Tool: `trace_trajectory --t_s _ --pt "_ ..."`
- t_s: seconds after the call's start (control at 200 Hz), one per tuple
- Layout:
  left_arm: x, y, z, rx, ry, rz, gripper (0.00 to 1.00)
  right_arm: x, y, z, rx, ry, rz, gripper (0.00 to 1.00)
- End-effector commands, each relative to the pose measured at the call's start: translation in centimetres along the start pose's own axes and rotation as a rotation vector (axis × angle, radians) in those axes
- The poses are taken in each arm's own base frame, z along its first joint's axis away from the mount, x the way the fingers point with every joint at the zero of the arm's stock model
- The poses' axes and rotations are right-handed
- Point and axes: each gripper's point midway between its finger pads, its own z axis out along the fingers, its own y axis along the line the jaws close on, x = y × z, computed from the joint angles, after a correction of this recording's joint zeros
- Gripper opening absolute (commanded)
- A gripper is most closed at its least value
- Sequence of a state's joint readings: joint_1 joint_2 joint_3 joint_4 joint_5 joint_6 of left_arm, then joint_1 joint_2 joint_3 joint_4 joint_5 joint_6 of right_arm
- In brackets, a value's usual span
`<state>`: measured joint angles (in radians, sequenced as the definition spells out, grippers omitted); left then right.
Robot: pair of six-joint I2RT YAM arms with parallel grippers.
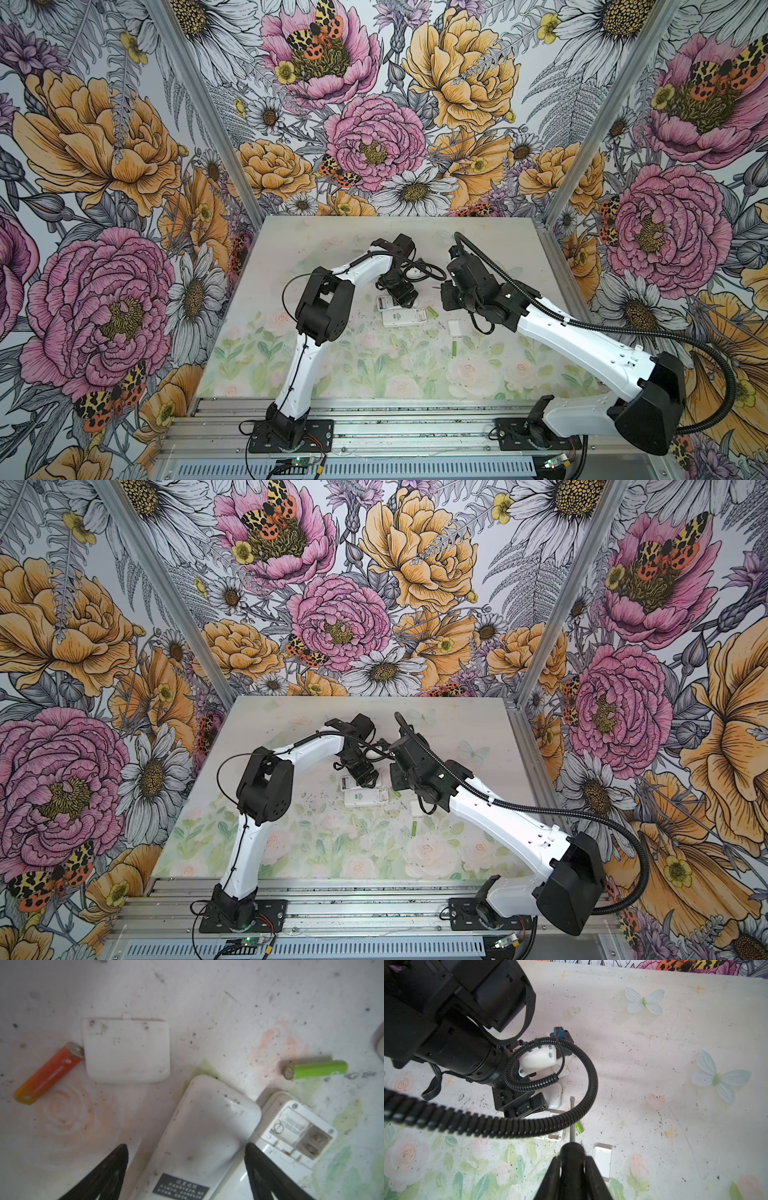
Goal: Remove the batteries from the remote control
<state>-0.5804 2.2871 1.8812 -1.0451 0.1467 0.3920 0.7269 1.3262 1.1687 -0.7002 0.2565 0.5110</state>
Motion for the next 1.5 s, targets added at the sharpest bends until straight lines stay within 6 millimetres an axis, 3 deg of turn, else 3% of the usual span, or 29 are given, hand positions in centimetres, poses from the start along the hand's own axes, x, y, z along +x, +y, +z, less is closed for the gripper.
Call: trace_trajectory --t_s 0.0,0.2,0.345,0.575,0.6,0.771,0.981,1.086,1.261,1.496 --pt "-0.1 0.8 1.9 -0.05 0.024 -0.018 0.88 -0.9 0.2 -0.2 -0.008 -0.021 0.011 0.0" --pt "0.1 -0.5 3.1 -0.024 0.046 -0.028 0.83 -1.3 0.4 0.0 -0.007 -0.027 0.021 0.0" --pt "1.1 1.3 2.8 -0.031 0.03 -0.142 0.61 -1.7 1.0 0.3 -0.024 -0.032 0.022 0.0" --pt "3.2 3.0 1.0 0.031 -0.005 -0.307 0.41 0.0 5.1 0.2 -0.178 -0.004 -0.105 0.0" --pt "3.4 3.1 0.9 0.039 -0.006 -0.324 0.4 0.6 6.6 -0.1 -0.218 0.003 -0.146 0.0" --pt "4.1 3.7 -0.1 0.08 -0.045 -0.446 0.34 2.7 12.1 -0.1 -0.323 0.017 -0.428 0.0" --pt "5.1 3.5 0.7 0.102 -0.024 -0.499 0.3 3.2 16.1 2.1 -0.372 0.027 -0.582 0.0" --pt "5.5 3.2 0.7 0.104 -0.018 -0.509 0.3 3.3 16.8 3.5 -0.348 0.024 -0.632 0.0" --pt "5.7 3.0 0.7 0.096 -0.016 -0.505 0.29 2.5 16.3 5.4 -0.252 0.009 -0.68 0.0" --pt "5.5 2.6 0.8 0.088 -0.011 -0.481 0.29 3.0 17.5 5.7 -0.321 0.033 -0.711 0.0"
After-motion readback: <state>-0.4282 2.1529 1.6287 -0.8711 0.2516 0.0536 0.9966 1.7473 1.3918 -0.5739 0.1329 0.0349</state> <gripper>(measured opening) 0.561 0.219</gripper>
